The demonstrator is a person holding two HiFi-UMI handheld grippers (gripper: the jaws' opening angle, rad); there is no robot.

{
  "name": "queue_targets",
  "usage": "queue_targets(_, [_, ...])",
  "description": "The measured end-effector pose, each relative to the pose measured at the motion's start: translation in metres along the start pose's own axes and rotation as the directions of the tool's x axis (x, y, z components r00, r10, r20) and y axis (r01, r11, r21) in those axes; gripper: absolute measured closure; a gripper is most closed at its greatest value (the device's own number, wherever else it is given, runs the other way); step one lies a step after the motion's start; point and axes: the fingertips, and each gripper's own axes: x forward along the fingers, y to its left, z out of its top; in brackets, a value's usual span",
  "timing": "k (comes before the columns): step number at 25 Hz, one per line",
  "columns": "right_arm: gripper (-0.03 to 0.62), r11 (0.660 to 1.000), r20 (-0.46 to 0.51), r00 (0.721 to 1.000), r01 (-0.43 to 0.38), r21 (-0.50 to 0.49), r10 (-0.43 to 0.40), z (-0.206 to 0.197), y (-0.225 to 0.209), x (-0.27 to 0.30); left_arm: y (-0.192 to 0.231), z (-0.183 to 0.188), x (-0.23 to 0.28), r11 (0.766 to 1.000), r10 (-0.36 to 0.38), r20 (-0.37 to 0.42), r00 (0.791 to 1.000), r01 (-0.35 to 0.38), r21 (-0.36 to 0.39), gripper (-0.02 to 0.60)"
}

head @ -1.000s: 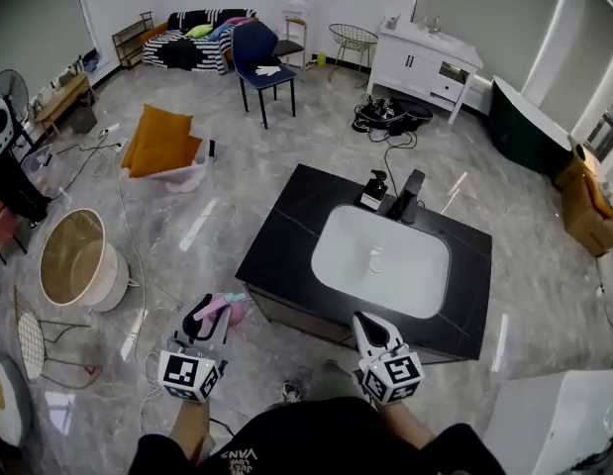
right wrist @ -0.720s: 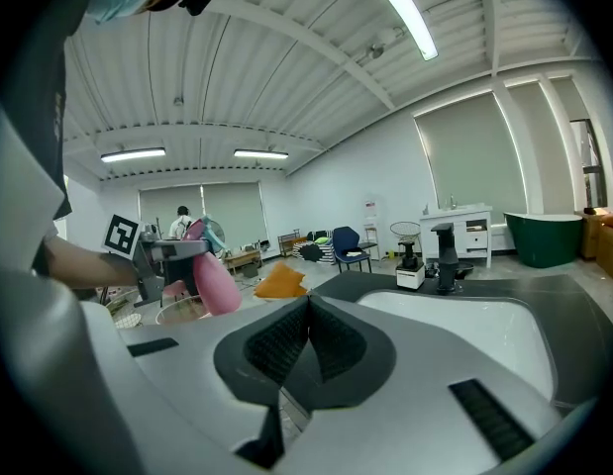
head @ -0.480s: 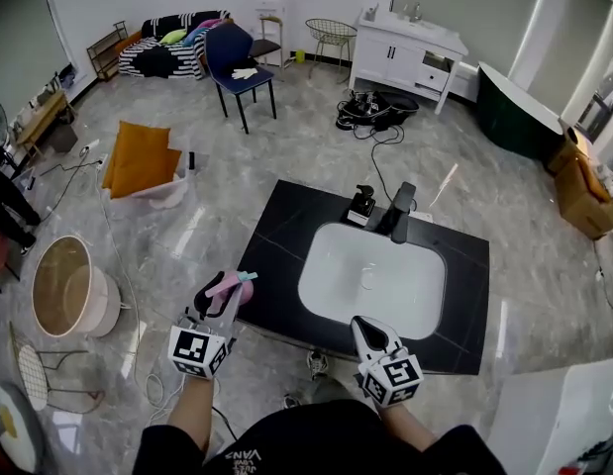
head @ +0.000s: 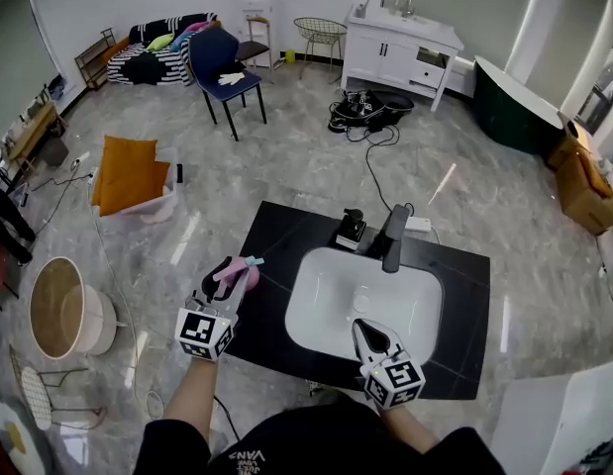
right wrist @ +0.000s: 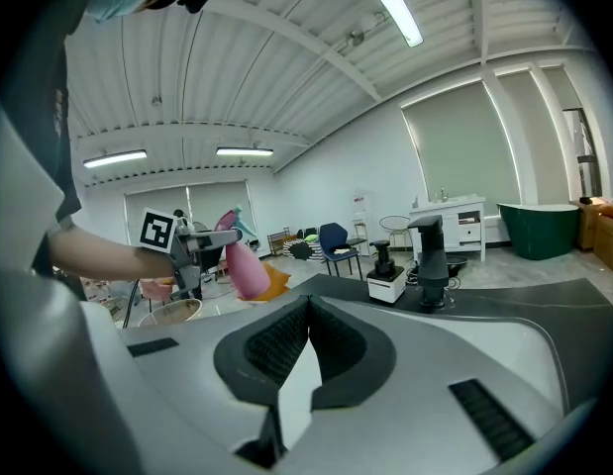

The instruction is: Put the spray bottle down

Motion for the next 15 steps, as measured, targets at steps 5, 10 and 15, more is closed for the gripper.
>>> queue_targets(5, [0.594, 1.000, -0.019, 1.000, 0.006, 0.017, -0.005, 0.000, -0.025, 0.013, 0.010, -0.010, 0.050, 1.000, -0.005, -0.017, 1.000, 0.005, -0.023, 0.425])
queue_targets(10, [0.594, 1.000, -0.036, 0.999, 0.006, 0.030, -0.005, -0.003, -0.046, 0.023, 0.021, -0.021, 0.091, 0.998, 0.008, -0.033, 0.999, -0.011, -0.064, 0.425])
queue_targets(15, [0.594, 0.999, -0.043, 0.999, 0.010, 0.038, -0.008, -0.006, -0.062, 0.029, 0.031, -0.032, 0.123, 0.996, 0.017, -0.048, 0.999, -0.021, -0.089, 0.425])
